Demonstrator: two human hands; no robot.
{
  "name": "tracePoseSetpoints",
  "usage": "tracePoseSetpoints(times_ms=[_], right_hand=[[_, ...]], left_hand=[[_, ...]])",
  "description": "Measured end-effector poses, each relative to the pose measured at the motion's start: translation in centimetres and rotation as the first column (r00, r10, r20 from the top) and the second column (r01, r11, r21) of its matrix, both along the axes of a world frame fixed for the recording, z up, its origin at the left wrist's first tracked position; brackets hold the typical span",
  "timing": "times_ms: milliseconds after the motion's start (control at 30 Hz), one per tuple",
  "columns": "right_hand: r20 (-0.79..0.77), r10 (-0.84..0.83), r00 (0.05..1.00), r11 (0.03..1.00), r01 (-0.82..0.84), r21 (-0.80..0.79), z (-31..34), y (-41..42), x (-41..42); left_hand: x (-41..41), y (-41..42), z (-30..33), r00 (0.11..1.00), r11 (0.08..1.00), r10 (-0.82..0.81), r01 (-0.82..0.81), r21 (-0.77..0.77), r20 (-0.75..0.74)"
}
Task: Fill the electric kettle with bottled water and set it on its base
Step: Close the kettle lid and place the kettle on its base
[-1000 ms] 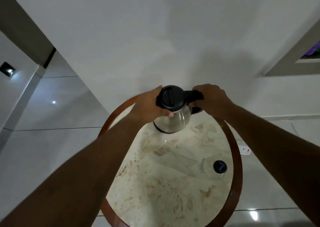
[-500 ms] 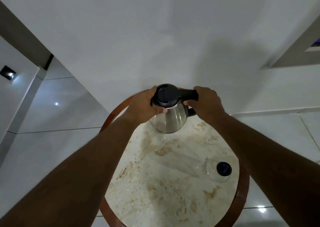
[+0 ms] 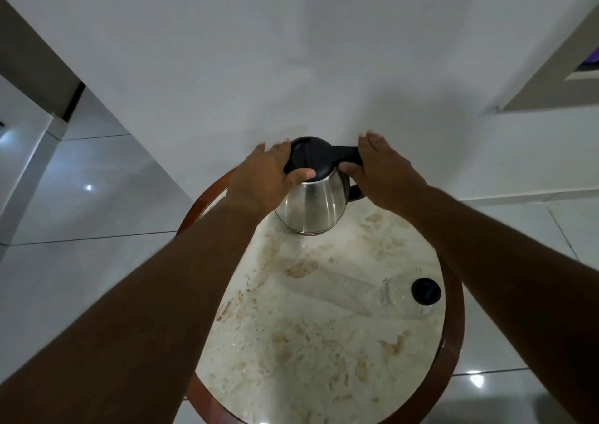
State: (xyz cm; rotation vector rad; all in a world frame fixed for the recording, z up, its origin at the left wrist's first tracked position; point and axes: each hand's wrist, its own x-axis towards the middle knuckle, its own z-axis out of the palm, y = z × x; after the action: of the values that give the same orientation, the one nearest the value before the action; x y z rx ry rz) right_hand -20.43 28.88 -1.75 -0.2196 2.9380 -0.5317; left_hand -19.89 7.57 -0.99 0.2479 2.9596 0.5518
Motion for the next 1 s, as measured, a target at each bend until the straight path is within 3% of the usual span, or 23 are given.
tracePoseSetpoints(times_ms=[200,1000], right_hand=[[-0.044,-0.029,0.999,0.999,0.030,0.030,-0.3,-0.7,0.0],[-0.057,-0.084,0.995,0.995,0.087,0.048,-0.8,-1.4,0.7]], left_hand=[[0.1,0.0,-1.0,0.995,0.988,-0.047,0.033,-0.148,-0.091],[0.2,-0.1,-1.9,0.983,0.975,-0.082,0.045,-0.217,-0.165]])
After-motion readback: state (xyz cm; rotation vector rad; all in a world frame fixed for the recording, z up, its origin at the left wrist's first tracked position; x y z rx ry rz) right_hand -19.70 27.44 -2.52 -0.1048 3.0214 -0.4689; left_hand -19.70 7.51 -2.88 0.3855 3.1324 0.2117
